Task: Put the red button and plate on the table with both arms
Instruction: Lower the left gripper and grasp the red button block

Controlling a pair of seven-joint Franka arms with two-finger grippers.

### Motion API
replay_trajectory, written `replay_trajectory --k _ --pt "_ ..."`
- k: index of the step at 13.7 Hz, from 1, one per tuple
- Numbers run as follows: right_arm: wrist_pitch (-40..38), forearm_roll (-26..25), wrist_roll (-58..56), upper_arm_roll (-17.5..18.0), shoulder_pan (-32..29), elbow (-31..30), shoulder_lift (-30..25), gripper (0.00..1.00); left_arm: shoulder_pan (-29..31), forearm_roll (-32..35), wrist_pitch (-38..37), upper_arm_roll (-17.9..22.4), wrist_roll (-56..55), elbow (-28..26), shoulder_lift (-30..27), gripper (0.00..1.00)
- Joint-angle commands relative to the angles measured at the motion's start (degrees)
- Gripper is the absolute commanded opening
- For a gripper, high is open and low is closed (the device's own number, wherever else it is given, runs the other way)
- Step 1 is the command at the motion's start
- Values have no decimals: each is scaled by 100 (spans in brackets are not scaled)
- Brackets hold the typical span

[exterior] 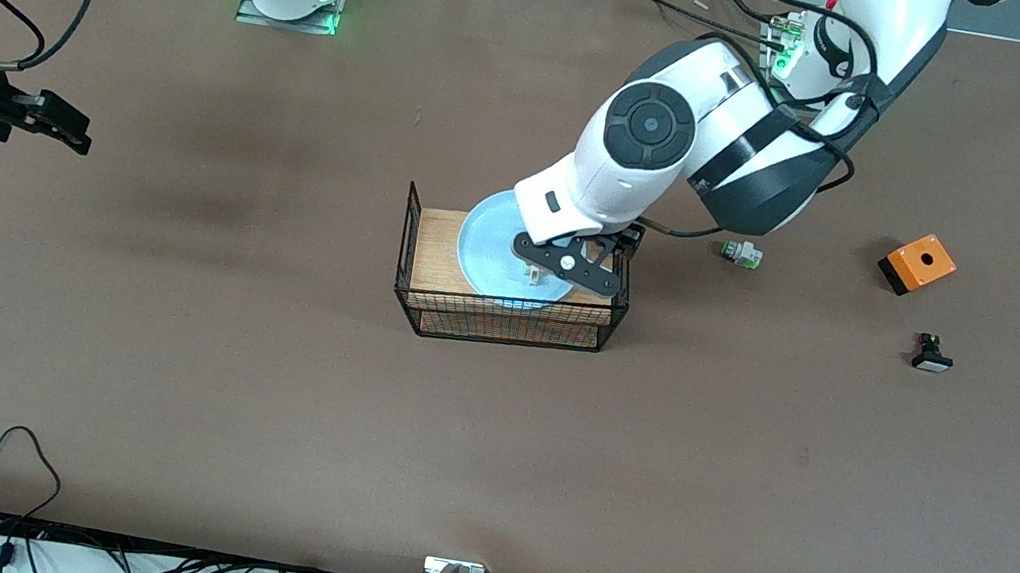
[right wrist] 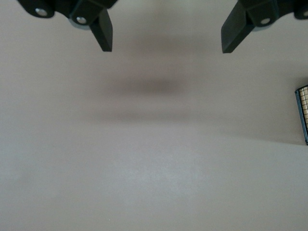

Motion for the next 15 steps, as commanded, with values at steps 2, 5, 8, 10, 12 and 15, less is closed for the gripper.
replay_trajectory --k 2,5,8,10,12,15 --pt "-119 -68 -79 71 -34 148 51 100 -279 254 131 34 -578 245 302 100" --pt "-241 2 -35 106 1 139 51 100 -394 429 491 34 -974 245 521 100" --pt "-242 20 -8 132 63 139 60 100 -394 456 536 34 -1019 219 663 100" --pt "-294 29 96 132 168 139 69 100 -412 473 545 43 -1037 175 707 100" --pt "-364 256 481 132 247 139 112 100 -430 473 554 43 -1037 175 786 100" --pt "-391 800 1315 132 247 148 156 100 -438 465 747 43 -1071 175 830 94"
